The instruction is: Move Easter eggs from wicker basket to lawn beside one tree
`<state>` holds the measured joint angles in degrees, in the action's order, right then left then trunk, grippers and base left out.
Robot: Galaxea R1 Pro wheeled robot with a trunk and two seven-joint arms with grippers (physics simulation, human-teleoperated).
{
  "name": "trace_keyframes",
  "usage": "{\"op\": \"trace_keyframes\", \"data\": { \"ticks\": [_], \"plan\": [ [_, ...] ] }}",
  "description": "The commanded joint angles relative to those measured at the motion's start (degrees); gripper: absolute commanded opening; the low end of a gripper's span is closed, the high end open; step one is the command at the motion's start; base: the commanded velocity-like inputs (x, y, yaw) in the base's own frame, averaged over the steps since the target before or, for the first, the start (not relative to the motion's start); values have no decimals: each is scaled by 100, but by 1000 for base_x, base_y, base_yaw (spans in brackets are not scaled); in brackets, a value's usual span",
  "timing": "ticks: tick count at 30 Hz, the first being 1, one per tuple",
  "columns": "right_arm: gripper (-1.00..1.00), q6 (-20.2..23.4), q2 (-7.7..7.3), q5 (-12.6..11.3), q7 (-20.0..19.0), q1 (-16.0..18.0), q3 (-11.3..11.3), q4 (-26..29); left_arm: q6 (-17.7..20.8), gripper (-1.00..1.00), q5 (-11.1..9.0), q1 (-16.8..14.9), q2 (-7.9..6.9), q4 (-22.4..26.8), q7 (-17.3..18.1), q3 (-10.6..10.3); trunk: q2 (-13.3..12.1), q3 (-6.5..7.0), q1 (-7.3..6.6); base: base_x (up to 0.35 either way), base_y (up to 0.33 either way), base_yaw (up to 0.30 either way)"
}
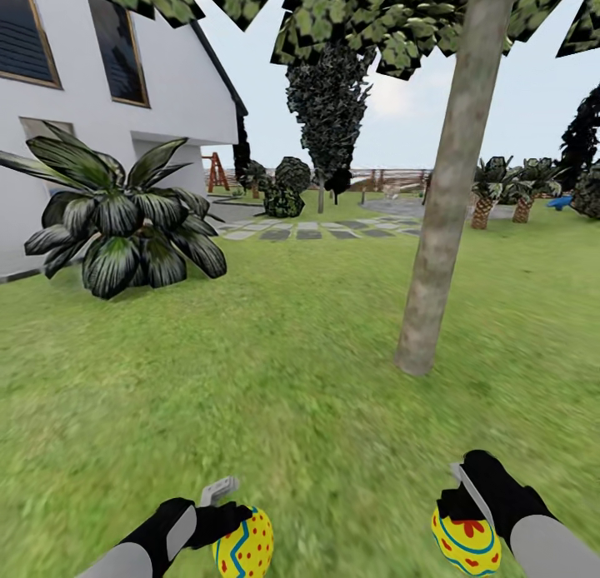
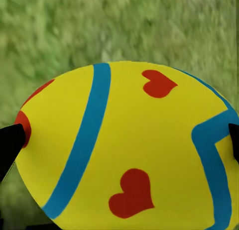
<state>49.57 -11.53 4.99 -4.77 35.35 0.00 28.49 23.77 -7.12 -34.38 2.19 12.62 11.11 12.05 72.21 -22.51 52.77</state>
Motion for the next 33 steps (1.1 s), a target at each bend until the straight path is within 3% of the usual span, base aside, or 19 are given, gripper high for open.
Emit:
{"op": "trace_keyframes", "data": {
  "ticks": [1, 28, 31, 33],
  "plan": [
    [-100, 26, -1, 55, -50, 5, 0, 7, 49, -100, -58, -1, 1, 12, -3, 17, 4, -7, 3, 299, 191, -300],
    [-100, 26, 1, 63, -41, 7, 17, 7, 47, -100, -58, 1, 27, 12, -3, 17, 4, -7, 3, 315, 145, -300],
    [-100, 26, 1, 63, -41, 7, 11, 7, 33, -100, -74, 1, -56, 40, 3, 45, 4, -7, 3, 317, 136, -300],
    [-100, 22, -5, 69, -34, 7, 6, 7, 31, -100, -85, 0, -236, 89, 5, 58, 4, -7, 3, 317, 142, -300]
  ]
}}
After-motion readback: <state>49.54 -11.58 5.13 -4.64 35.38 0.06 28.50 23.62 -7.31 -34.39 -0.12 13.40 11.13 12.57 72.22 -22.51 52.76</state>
